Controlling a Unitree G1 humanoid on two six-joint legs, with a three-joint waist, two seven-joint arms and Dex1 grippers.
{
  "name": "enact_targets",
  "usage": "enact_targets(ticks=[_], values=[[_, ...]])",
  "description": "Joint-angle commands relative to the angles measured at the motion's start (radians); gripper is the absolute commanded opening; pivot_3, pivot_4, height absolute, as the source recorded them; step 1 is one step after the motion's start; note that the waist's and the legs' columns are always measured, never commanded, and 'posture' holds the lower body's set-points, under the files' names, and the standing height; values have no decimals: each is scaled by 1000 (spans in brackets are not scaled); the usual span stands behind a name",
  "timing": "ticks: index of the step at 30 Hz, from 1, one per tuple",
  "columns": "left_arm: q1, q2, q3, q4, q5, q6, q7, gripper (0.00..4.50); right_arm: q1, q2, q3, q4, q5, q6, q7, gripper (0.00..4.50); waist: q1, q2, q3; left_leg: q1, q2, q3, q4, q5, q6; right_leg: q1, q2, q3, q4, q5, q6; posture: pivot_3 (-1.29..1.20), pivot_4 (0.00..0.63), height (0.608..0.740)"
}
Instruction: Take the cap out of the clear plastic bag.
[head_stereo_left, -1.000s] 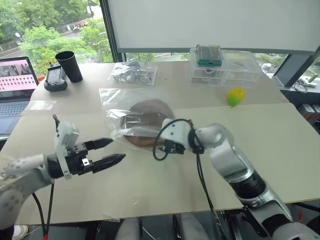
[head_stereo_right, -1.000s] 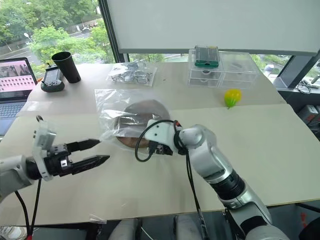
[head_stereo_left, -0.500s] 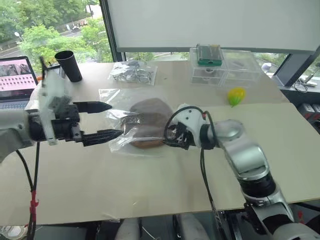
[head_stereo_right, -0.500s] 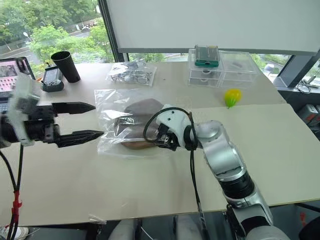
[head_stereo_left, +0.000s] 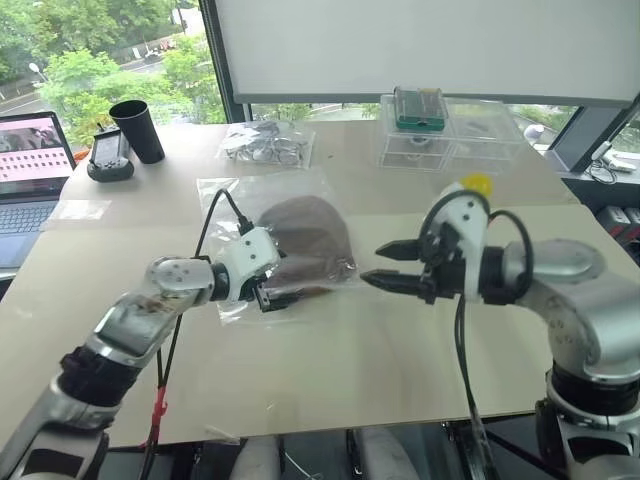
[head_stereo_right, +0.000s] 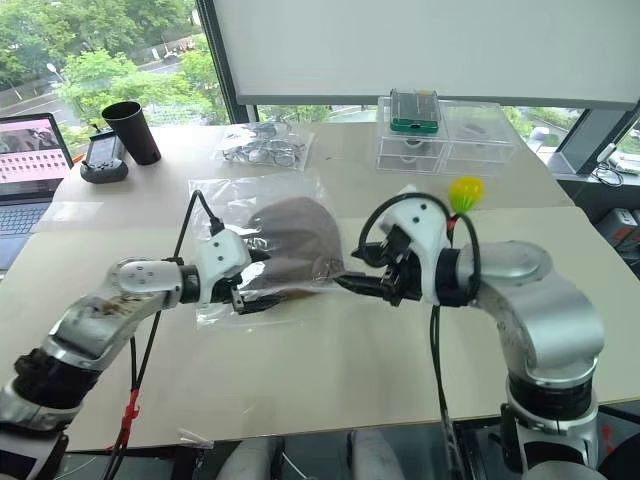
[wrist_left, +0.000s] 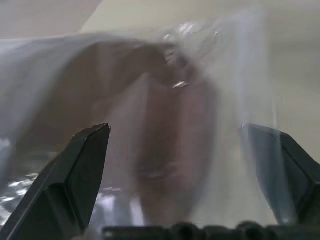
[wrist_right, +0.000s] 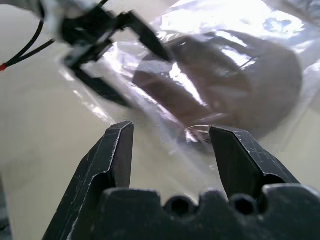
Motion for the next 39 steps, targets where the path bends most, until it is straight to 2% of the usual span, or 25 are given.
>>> enact_targets(ticks=[1, 8, 16, 19, 21, 23, 24, 29, 36, 39], values=[[14, 13, -6, -15, 79, -57, -22, 4500, 5, 18, 39, -42, 26, -8, -82, 2930, 1, 0, 0, 0, 0, 0, 0, 0, 0, 0, 0, 0, 0, 0, 0, 0, 150, 740], [36, -2, 8, -38, 160, -65, -21, 4500, 7, 60, 115, -28, 45, -24, -200, 2930, 2, 0, 0, 0, 0, 0, 0, 0, 0, 0, 0, 0, 0, 0, 0, 0, 150, 740], [37, -7, 38, -57, 181, -41, -29, 4500, 55, -20, 223, -19, 46, -129, -213, 2930, 3, 0, 0, 0, 0, 0, 1, 0, 0, 0, 0, -1, 0, 0, 1, 0, 150, 740], [53, 3, 53, -64, 169, -41, -44, 3745, 57, -48, 242, 8, 31, -169, -219, 2979, 0, 0, 0, 0, 0, 0, 1, 0, 0, 0, 0, -1, 0, 0, 1, 0, 150, 740], [67, 9, 63, -71, 162, -44, -56, 2940, 57, -61, 255, 22, 24, -189, -226, 2979, -1, 0, 0, 0, 0, 0, 1, 0, 0, 0, 0, -1, 0, 0, 1, 0, 150, 740], [75, 7, 71, -69, 170, -38, -49, 2348, 55, -61, 261, 35, 22, -209, -233, 2979, 0, 0, 0, 0, 0, 0, 1, 0, 0, 0, 0, -1, 0, 0, 1, 0, 150, 740], [78, 9, 70, -67, 177, -39, -48, 1841, 51, -56, 265, 44, 20, -217, -240, 2979, 0, 0, 0, 0, 0, 0, 1, 0, 0, 0, 0, -1, 0, 0, 1, 0, 150, 740], [85, 8, 75, -63, 192, -35, -43, 143, 40, -50, 283, 65, 15, -240, -257, 2979, 1, 0, 0, 0, 0, 0, 2, 0, 0, 0, 0, -1, 0, 0, 1, 0, 150, 740], [35, -54, 68, -52, 208, 1, -19, 63, 16, -23, 269, 73, 32, -264, -271, 2979, 3, 0, 0, -1, 0, 0, 2, 0, 0, 0, 0, -1, 0, 0, 1, 0, 150, 740], [-44, -103, 62, -11, 212, 23, -16, 63, 3, 12, 229, 61, 80, -283, -255, 2979, 5, 0, 0, -1, 0, -1, 3, 0, 0, 0, 0, -1, 1, 1, 1, 0, 150, 740]])
